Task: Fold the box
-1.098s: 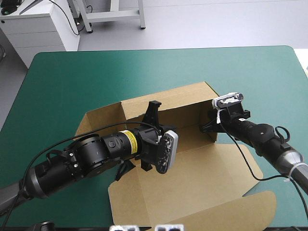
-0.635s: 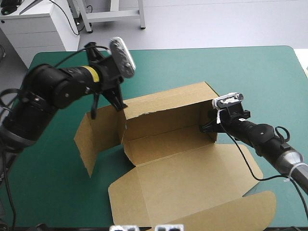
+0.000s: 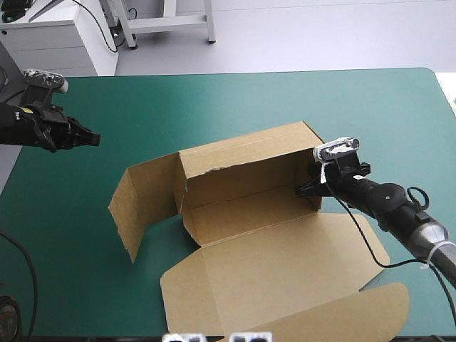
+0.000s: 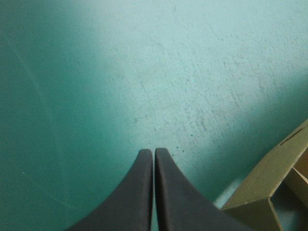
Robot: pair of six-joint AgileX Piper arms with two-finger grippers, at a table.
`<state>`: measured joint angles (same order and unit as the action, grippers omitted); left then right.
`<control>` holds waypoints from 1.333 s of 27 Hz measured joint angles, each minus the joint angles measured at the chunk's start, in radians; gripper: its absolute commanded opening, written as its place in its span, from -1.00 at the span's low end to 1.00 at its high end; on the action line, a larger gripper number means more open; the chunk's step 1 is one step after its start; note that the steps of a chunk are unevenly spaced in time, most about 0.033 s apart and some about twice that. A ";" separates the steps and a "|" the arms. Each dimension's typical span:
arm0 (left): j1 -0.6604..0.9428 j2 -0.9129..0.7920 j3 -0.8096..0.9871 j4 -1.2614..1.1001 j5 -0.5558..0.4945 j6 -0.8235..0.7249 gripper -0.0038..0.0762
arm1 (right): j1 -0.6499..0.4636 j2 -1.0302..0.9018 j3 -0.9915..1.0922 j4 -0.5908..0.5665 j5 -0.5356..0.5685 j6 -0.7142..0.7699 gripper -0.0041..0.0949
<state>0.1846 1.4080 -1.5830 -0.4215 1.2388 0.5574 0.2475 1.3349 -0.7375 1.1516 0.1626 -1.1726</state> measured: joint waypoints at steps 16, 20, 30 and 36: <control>0.021 0.000 0.040 -0.080 0.001 -0.001 -0.92 | -0.037 -0.030 -0.258 -0.729 0.514 0.629 -0.95; 0.021 0.000 0.040 -0.080 0.001 -0.001 -0.92 | -0.043 -0.016 -0.365 -0.912 0.675 0.830 -0.95; 0.021 0.000 0.040 -0.123 0.001 -0.001 -0.92 | -0.043 0.153 -0.540 -1.015 0.826 0.998 -0.95; 0.021 0.000 0.040 -0.124 0.001 -0.001 -0.92 | -0.043 0.304 -0.641 -1.022 0.856 1.058 -0.95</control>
<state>0.2058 1.4080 -1.5427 -0.5459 1.2398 0.5565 0.2049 1.6388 -1.3782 0.1296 1.0186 -0.1150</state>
